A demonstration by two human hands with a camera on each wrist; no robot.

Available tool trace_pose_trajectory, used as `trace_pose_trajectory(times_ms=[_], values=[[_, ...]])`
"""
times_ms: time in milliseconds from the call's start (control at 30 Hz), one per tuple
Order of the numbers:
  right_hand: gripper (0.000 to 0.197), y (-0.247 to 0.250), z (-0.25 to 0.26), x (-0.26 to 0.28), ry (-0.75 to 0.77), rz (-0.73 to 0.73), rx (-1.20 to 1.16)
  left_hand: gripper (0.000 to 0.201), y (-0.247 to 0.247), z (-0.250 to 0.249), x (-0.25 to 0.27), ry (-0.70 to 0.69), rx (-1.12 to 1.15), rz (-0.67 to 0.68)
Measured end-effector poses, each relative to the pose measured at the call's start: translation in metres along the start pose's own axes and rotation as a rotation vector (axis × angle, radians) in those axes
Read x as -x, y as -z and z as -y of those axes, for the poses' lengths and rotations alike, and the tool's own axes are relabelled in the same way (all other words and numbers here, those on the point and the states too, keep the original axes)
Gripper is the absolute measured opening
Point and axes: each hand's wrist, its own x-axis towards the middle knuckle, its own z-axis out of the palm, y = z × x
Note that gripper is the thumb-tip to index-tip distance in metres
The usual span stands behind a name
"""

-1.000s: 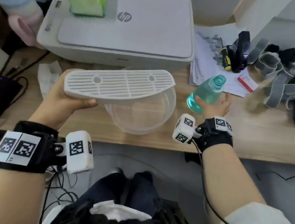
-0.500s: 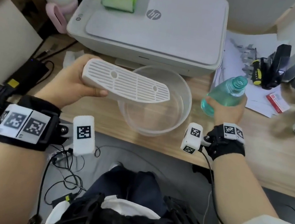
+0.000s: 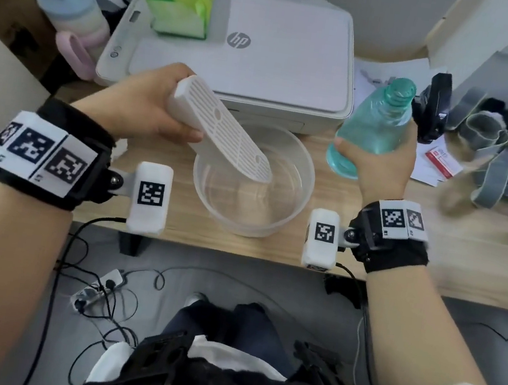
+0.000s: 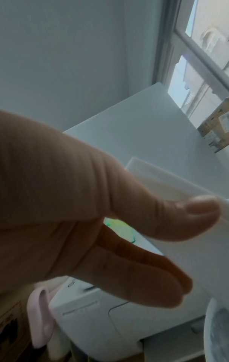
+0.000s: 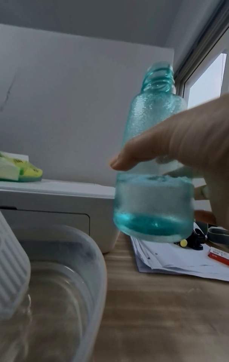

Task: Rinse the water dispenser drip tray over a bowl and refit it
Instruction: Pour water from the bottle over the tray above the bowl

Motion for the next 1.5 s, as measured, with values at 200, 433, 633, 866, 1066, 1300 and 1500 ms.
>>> trace_pose_trajectory(times_ms=[200, 433, 633, 866, 1066, 1300, 1500], values=[[0.102, -0.003, 0.015, 0.011, 0.019, 0.023, -0.018, 0.054, 0.002, -0.018, -0.008, -0.015, -0.076, -0.01], [0.099, -0.012, 0.024, 0.022, 0.083, 0.056, 0.054, 0.054, 0.007, -0.045, -0.018, -0.075, -0.239, 0.053], [0.098, -0.022, 0.026, 0.028, 0.074, 0.083, 0.093, 0.045, 0.012, -0.072, -0.028, -0.074, -0.288, 0.181], [0.097, -0.026, 0.026, 0.037, 0.012, 0.089, 0.029, 0.045, -0.002, -0.097, -0.043, -0.116, -0.591, 0.303], [0.087, -0.023, 0.028, 0.044, 0.021, 0.107, 0.018, 0.047, -0.016, -0.115, -0.051, -0.165, -0.844, 0.358], [0.09, -0.019, 0.029, 0.046, 0.031, 0.089, 0.009, 0.046, -0.027, -0.135, -0.051, -0.203, -0.951, 0.361], [0.095, -0.016, 0.032, 0.043, 0.0, 0.098, 0.042, 0.044, -0.007, -0.115, -0.04, -0.117, -0.618, 0.278]])
